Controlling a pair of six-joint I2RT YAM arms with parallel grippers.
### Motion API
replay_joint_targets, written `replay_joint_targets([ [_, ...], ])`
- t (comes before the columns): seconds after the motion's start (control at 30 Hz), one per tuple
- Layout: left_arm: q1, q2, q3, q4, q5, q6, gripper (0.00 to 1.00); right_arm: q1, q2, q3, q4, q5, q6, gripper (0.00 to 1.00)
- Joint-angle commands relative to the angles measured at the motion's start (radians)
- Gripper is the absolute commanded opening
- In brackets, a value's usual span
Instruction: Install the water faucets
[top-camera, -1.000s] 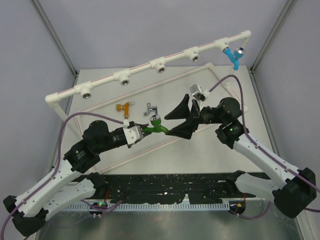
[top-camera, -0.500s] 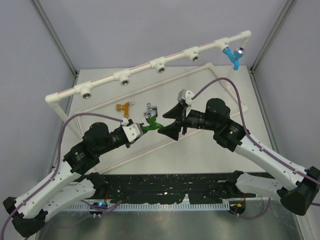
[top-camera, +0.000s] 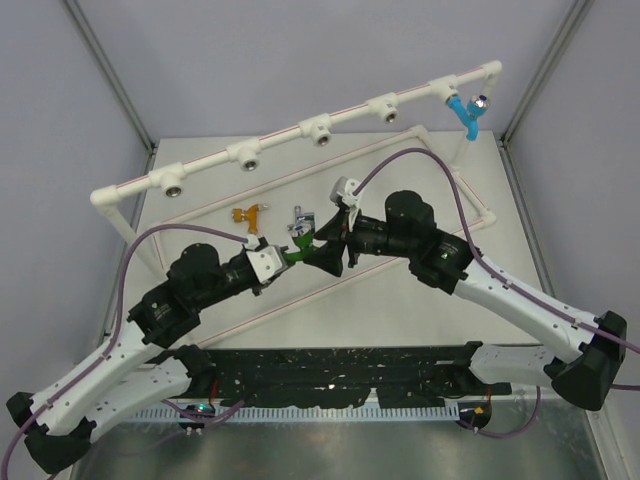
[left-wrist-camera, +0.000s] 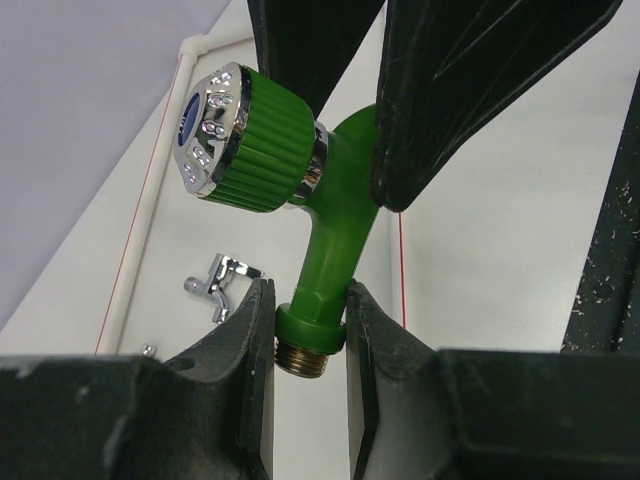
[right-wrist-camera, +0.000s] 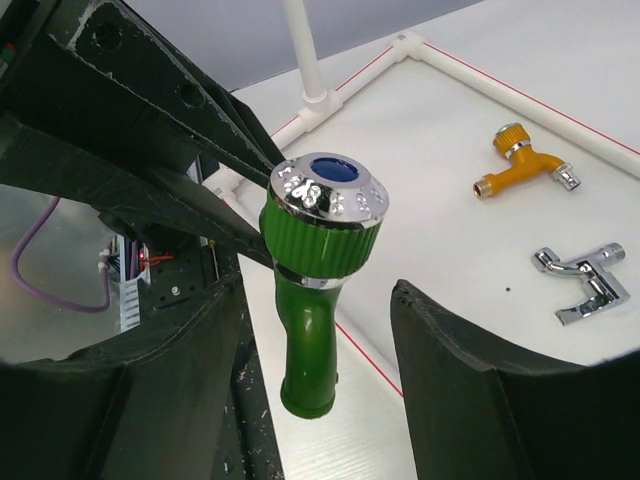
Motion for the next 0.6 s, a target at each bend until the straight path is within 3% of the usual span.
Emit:
replay_joint_targets([
  [0.0,-0.004,0.006,0.056,0.034,0.005,-0.014,0.0,0.023,0.019,0.061,0.006,0.02,-0.003,0.65],
  [0.57,-0.009,0.024,0.07,0.049,0.032,-0.049,0.0,0.031,0.053,0.066,-0.003,0.014,-0.003,0.51],
])
